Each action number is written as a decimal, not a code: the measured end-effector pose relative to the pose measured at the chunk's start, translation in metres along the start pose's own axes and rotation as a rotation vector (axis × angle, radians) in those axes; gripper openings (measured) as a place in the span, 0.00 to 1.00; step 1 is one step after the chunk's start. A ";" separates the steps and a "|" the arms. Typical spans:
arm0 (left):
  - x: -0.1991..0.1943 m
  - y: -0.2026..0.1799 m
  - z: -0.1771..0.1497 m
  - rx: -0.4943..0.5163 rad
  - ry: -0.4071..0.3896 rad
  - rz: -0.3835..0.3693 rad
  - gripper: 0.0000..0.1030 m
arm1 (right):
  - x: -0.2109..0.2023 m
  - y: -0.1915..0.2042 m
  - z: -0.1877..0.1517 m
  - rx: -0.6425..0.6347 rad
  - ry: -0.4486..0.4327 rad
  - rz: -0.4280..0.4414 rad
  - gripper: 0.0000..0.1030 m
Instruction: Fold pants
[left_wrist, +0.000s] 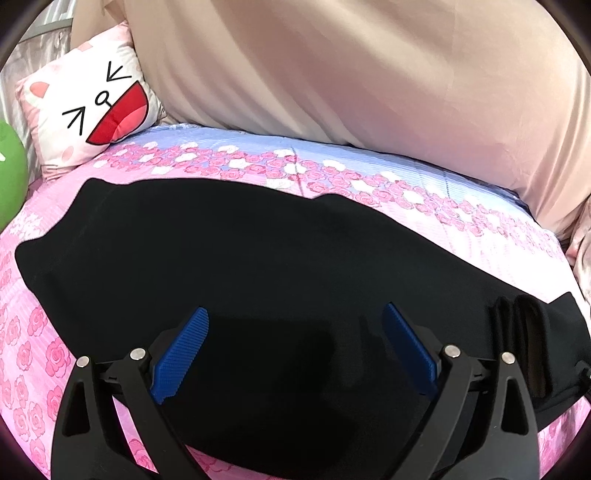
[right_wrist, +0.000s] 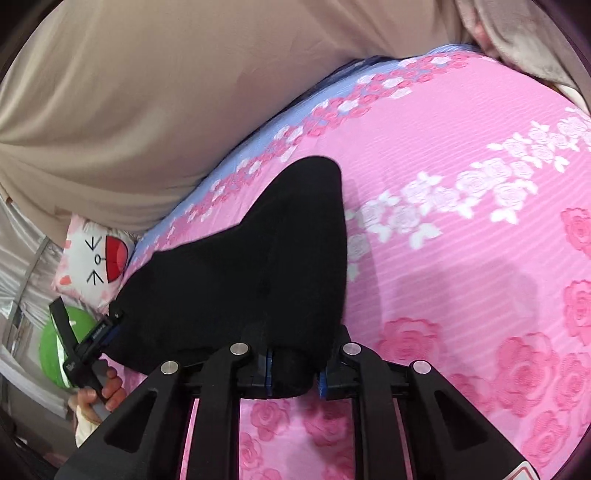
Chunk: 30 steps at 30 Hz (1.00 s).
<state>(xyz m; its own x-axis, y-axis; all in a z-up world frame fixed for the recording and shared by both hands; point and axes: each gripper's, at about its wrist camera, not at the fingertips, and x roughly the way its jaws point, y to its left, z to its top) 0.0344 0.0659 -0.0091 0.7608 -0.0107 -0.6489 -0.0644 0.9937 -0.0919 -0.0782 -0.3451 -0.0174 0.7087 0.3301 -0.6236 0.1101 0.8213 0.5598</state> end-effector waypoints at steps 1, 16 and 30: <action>-0.001 -0.002 -0.001 0.009 -0.003 -0.008 0.91 | -0.006 -0.004 0.002 -0.002 -0.013 -0.015 0.13; -0.004 -0.042 -0.020 0.144 0.105 0.037 0.93 | -0.063 0.081 -0.021 -0.436 -0.157 -0.296 0.62; -0.032 0.003 -0.017 0.100 0.115 0.116 0.95 | 0.050 0.130 -0.038 -0.511 0.059 -0.232 0.14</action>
<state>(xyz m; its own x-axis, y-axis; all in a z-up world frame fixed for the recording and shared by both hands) -0.0010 0.0675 -0.0016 0.6728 0.0976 -0.7334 -0.0788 0.9951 0.0602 -0.0548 -0.2041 0.0036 0.6640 0.1271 -0.7368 -0.1034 0.9916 0.0779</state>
